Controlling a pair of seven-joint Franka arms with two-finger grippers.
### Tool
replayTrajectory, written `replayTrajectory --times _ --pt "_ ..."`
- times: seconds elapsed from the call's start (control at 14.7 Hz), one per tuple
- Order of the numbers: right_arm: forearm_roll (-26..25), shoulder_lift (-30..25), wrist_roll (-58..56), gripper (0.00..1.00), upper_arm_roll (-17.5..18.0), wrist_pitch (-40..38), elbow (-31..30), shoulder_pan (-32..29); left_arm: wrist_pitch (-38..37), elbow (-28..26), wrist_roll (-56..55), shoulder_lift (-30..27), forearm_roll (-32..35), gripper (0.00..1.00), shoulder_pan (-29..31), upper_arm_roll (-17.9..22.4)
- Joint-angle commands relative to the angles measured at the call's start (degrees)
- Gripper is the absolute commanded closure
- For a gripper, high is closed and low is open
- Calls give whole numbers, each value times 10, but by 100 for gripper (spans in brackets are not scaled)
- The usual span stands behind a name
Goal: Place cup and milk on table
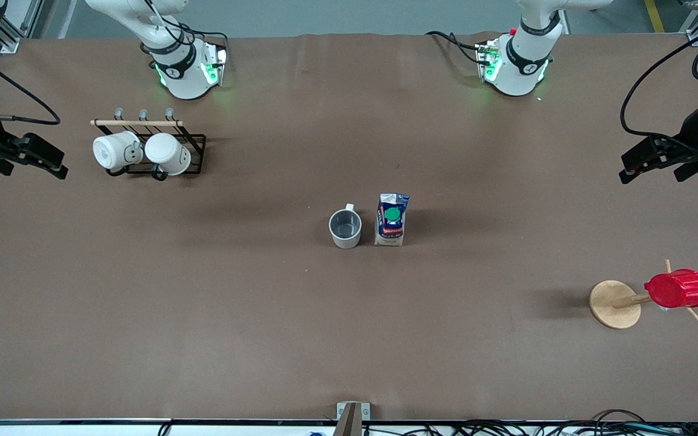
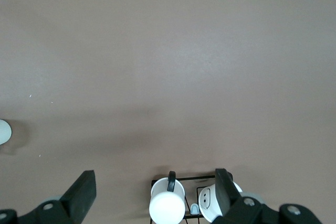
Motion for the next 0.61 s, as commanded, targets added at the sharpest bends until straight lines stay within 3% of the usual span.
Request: replayTrajectory --times 0.0,0.54 --pt "4 -9 -8 0 1 1 -8 -4 -15 6 6 -4 12 1 36 -46" --pt "7 -9 -8 0 1 1 -8 -4 -11 -9 2 -12 14 1 31 -46"
